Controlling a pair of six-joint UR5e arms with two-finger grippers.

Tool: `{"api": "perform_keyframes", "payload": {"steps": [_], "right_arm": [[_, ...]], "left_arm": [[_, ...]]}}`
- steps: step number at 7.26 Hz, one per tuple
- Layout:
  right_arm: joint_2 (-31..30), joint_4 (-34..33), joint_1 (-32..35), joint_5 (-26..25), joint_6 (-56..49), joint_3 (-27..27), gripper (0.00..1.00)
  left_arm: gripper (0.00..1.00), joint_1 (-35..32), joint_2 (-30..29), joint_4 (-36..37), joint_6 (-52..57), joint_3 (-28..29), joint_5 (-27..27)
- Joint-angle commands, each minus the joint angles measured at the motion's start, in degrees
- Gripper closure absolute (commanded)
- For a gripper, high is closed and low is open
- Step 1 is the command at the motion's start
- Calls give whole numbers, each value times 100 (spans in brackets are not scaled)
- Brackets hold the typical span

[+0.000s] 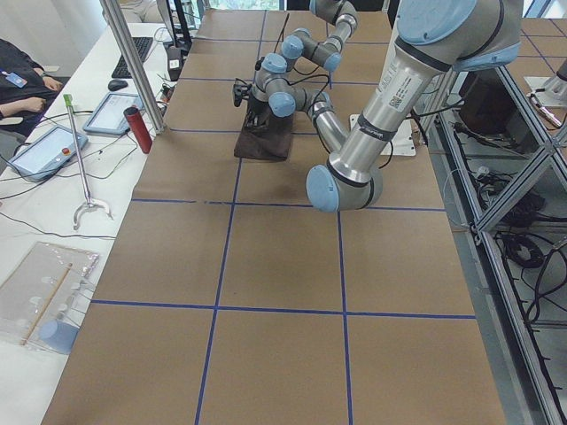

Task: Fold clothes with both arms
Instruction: 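Lower the folded edge onto the far half and release with both grippers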

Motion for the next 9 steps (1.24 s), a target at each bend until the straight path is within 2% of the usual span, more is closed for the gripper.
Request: {"api": "perform_keyframes", "payload": {"steps": [1,2,3,4,5,6,7,8,9], "right_arm": [[12,266,51,0,-93,-311,100],[12,257,51,0,-129,-320,100],[4,248,42,-35,-599,-381,10],[21,283,60,-9,-1143,-364,0],[56,266,121,69,-1288,-242,0],[117,257,104,96,-1533,-58,0],[153,257,-70,18,-1631,-4,0],[266,248,-437,-322,-1841,-21,0],[267,248,-789,-874,-2260,-100,0]], "left_arm": [[100,4,-8,-217,30,383,14],[100,4,1,-244,30,401,14],[18,4,53,-244,126,384,14],[0,-5,114,-435,579,323,-3],[0,-49,463,-602,975,-113,-30],[0,-293,571,-595,1458,-256,-465],[0,-382,790,-595,1567,-397,-643],[0,-392,809,-595,1568,-442,-645],[0,-392,809,-595,1568,-434,-645]]}}
